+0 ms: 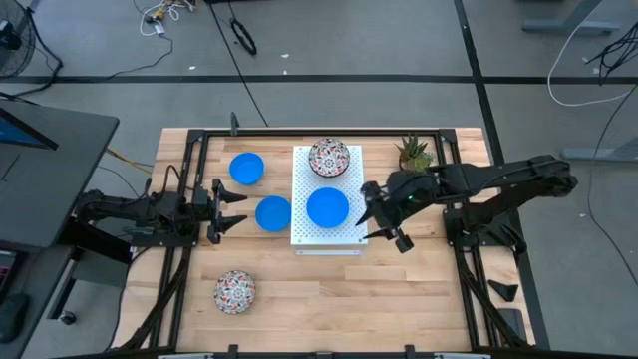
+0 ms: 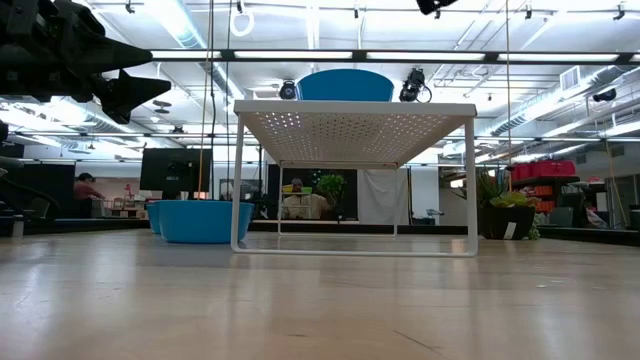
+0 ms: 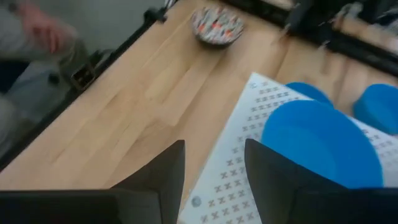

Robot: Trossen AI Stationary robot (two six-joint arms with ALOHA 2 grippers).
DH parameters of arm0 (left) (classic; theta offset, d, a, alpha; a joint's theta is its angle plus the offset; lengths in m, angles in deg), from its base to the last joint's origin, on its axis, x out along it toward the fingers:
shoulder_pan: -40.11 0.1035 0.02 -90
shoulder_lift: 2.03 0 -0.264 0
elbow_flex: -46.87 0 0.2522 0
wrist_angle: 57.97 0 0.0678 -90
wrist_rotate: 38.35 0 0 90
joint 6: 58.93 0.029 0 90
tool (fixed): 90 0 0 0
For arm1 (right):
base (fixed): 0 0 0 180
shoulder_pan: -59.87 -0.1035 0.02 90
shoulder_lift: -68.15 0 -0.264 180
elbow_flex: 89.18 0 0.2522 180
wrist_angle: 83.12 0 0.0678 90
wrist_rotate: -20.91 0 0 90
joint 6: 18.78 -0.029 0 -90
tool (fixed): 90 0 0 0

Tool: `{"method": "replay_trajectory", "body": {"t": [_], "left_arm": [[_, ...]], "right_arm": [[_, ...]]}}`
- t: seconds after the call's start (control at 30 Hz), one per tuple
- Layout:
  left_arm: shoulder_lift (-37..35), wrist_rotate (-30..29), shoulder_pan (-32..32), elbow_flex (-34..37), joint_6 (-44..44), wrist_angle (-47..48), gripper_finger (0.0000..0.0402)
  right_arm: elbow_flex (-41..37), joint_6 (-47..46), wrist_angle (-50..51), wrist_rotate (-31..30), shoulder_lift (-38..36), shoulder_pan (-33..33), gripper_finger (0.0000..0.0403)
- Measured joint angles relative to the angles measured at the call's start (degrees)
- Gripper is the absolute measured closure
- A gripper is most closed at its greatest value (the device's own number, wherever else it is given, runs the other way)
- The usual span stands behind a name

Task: Pick & Place Mini bowls
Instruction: Stack the white bowl on top of the other white bowl on the shelf

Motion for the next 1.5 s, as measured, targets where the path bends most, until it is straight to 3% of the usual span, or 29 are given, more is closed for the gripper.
{"method": "replay_trajectory", "body": {"t": [0.3,0.47,0.6,0.83,1.13,1.5], "left_arm": [[0.00,0.00,0.00,-0.01,-0.01,0.01,0.0113],[0.02,0.00,0.00,0.00,-0.01,0.01,0.0113],[0.01,0.00,0.00,-0.01,-0.01,0.01,0.0113],[0.00,0.00,0.00,0.00,-0.01,0.01,0.0113],[0.02,0.00,0.00,0.00,-0.01,0.01,0.0113],[0.02,0.00,0.00,-0.01,-0.01,0.01,0.0113]], "right_arm": [[-18.78,-0.14,-24.29,-0.07,-11.66,4.80,0.0234],[-28.82,-2.02,-40.46,-5.76,-15.05,8.11,0.0234],[-35.17,-1.08,-48.41,-9.11,-16.97,10.71,0.0234],[-45.71,-2.51,-61.52,-9.09,-20.93,15.99,0.0234],[-56.69,-3.25,-70.57,-9.07,-28.74,20.10,0.0234],[-64.87,-6.59,-73.74,-9.07,-37.49,23.28,0.0234]]}}
